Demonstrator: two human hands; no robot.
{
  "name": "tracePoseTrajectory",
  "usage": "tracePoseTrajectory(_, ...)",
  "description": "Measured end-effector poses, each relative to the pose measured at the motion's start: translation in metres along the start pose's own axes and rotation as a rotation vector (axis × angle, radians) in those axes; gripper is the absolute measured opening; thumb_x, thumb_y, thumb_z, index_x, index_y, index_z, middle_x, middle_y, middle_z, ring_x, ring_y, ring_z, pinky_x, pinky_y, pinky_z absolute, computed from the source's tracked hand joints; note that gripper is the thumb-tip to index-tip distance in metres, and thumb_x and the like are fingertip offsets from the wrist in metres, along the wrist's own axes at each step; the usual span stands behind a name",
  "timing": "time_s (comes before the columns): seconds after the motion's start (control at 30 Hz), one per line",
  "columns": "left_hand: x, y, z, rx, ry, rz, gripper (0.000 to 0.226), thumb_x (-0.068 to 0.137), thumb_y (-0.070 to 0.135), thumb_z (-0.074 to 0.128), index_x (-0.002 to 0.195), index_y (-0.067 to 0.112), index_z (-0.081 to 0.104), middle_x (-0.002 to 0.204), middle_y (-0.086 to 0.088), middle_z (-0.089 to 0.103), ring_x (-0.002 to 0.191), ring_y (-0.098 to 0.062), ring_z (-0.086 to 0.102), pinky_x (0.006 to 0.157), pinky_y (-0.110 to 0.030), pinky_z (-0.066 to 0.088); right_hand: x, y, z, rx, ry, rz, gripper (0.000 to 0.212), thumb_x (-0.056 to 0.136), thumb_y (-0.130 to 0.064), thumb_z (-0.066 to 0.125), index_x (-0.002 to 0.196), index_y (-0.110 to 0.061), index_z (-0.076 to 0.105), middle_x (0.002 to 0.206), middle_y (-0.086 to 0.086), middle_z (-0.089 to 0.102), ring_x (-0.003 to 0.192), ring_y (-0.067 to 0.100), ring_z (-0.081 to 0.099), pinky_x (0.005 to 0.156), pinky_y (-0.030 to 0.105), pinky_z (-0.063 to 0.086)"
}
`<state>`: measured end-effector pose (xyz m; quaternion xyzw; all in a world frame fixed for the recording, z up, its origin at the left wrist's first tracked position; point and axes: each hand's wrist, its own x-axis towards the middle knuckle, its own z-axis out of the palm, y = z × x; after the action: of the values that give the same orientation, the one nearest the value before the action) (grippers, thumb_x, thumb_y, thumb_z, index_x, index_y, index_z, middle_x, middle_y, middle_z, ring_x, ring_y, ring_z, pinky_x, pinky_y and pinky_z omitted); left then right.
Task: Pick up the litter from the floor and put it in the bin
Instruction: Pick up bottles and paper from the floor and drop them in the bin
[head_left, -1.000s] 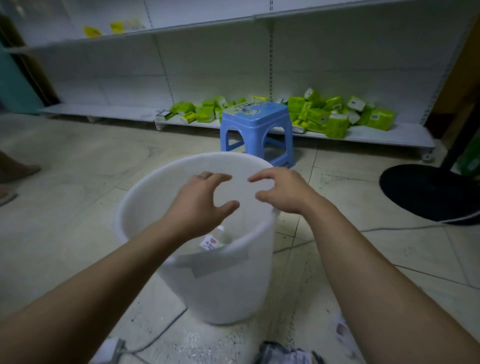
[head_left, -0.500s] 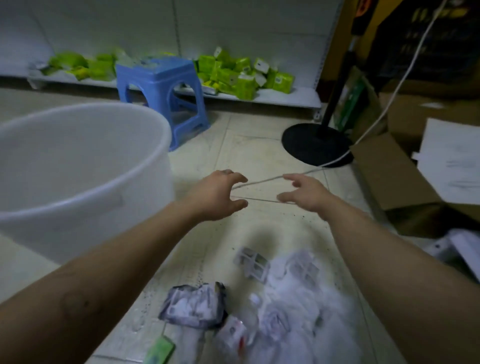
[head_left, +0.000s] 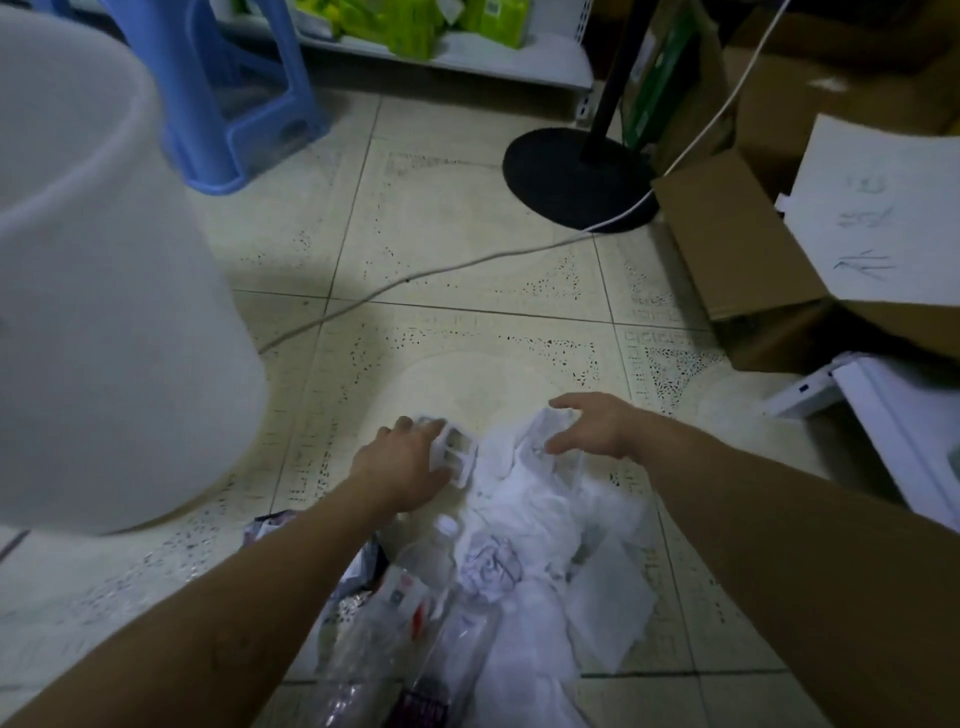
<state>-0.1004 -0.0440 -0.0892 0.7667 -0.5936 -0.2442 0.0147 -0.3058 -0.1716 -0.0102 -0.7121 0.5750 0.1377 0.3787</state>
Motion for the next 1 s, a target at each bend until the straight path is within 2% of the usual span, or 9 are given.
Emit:
tracePoseTrajectory(0.1, -0.001, -0.013, 0.015, -0.089, 0.025, -0.083, 0.062, 0.080, 0.053, 0.054, 0.136, 0.033, 0.033, 0.121, -0.011, 0.051, 0.103, -0.031, 0.054, 0.077, -0.038, 0.048, 0.020, 0.000, 0.023, -0.021, -0.052, -0.008, 0.087, 0.077, -0.029, 0.078, 0.149, -0.022, 0.030, 0.155, 0.008, 0.031, 0.138, 0.029, 0.037, 0.108, 0.035, 0.038)
tracePoseTrajectory(0.2, -0.003, -0.020, 0.021, -0.146, 0.062, -0.091, 0.048, 0.080, 0.040, 0.057, 0.125, 0.024, 0.047, 0.103, -0.009, 0.053, 0.093, -0.030, 0.056, 0.074, -0.038, 0.050, 0.037, -0.006, 0.039, -0.043, -0.114, -0.010, 0.098, 0.074, -0.035, 0.079, 0.152, -0.026, 0.020, 0.158, 0.008, 0.025, 0.143, 0.030, 0.027, 0.114, 0.040, 0.032)
tracePoseTrajectory(0.27, -0.002, -0.024, 0.024, -0.163, 0.133, -0.077, 0.043, 0.082, 0.040, 0.052, 0.122, 0.024, 0.053, 0.102, -0.008, 0.055, 0.094, -0.030, 0.056, 0.068, -0.034, 0.045, 0.049, -0.013, 0.048, -0.178, -0.140, -0.017, 0.093, 0.074, -0.035, 0.079, 0.150, -0.023, 0.026, 0.155, 0.010, 0.030, 0.142, 0.029, 0.028, 0.114, 0.042, 0.031)
tracePoseTrajectory(0.43, -0.004, -0.029, 0.010, -0.185, 0.264, -0.053, 0.034, 0.091, 0.042, 0.044, 0.107, 0.023, 0.067, 0.108, -0.004, 0.060, 0.095, -0.025, 0.057, 0.072, -0.036, 0.050, 0.064, -0.038, 0.059, -0.323, -0.057, -0.032, 0.027, 0.079, -0.019, 0.069, 0.102, -0.005, 0.069, 0.102, 0.011, 0.066, 0.094, 0.024, 0.059, 0.083, 0.029, 0.046)
tracePoseTrajectory(0.5, -0.010, -0.029, -0.002, -0.230, 0.340, -0.074, 0.033, 0.091, 0.044, 0.047, 0.088, 0.020, 0.069, 0.089, -0.007, 0.059, 0.078, -0.028, 0.059, 0.062, -0.033, 0.046, 0.067, -0.046, 0.057, -0.246, -0.013, -0.024, 0.011, 0.081, -0.015, 0.063, 0.077, -0.005, 0.065, 0.078, 0.009, 0.058, 0.080, 0.024, 0.054, 0.066, 0.024, 0.042)
tracePoseTrajectory(0.57, -0.017, -0.032, -0.017, -0.246, 0.329, -0.077, 0.042, 0.093, 0.045, 0.043, 0.067, 0.016, 0.060, 0.068, -0.008, 0.058, 0.062, -0.028, 0.057, 0.054, -0.032, 0.042, 0.066, -0.056, 0.056, -0.209, -0.002, -0.015, 0.025, 0.080, -0.014, 0.063, 0.059, -0.010, 0.051, 0.063, 0.006, 0.050, 0.068, 0.024, 0.052, 0.055, 0.023, 0.039)
tracePoseTrajectory(0.73, -0.032, -0.044, -0.068, -0.156, 0.227, -0.140, 0.055, 0.097, 0.048, 0.027, 0.060, 0.017, 0.055, 0.059, -0.005, 0.059, 0.053, -0.019, 0.055, 0.050, -0.028, 0.038, 0.049, -0.096, 0.041, -0.233, -0.103, -0.070, 0.010, 0.080, -0.015, 0.068, 0.075, -0.007, 0.065, 0.071, 0.010, 0.063, 0.063, 0.023, 0.059, 0.062, 0.027, 0.049)
tracePoseTrajectory(0.9, -0.038, -0.050, -0.111, 0.002, 0.140, -0.157, 0.052, 0.098, 0.040, 0.023, 0.073, 0.011, 0.059, 0.067, -0.008, 0.056, 0.062, -0.023, 0.055, 0.063, -0.033, 0.046, 0.033, -0.105, 0.017, 0.141, -0.043, -0.102, 0.011, 0.079, 0.006, 0.064, 0.076, -0.004, 0.063, 0.071, 0.018, 0.066, 0.060, 0.029, 0.068, 0.066, 0.039, 0.062)
tracePoseTrajectory(1.0, -0.049, -0.045, -0.138, -0.046, 0.160, -0.128, 0.039, 0.096, 0.028, 0.039, 0.071, 0.011, 0.064, 0.074, -0.009, 0.065, 0.063, -0.022, 0.060, 0.062, -0.029, 0.049, 0.014, -0.102, 0.002, 0.369, 0.013, -0.114, 0.019, 0.077, 0.013, 0.064, 0.071, -0.005, 0.065, 0.067, 0.018, 0.066, 0.049, 0.023, 0.067, 0.049, 0.031, 0.059)
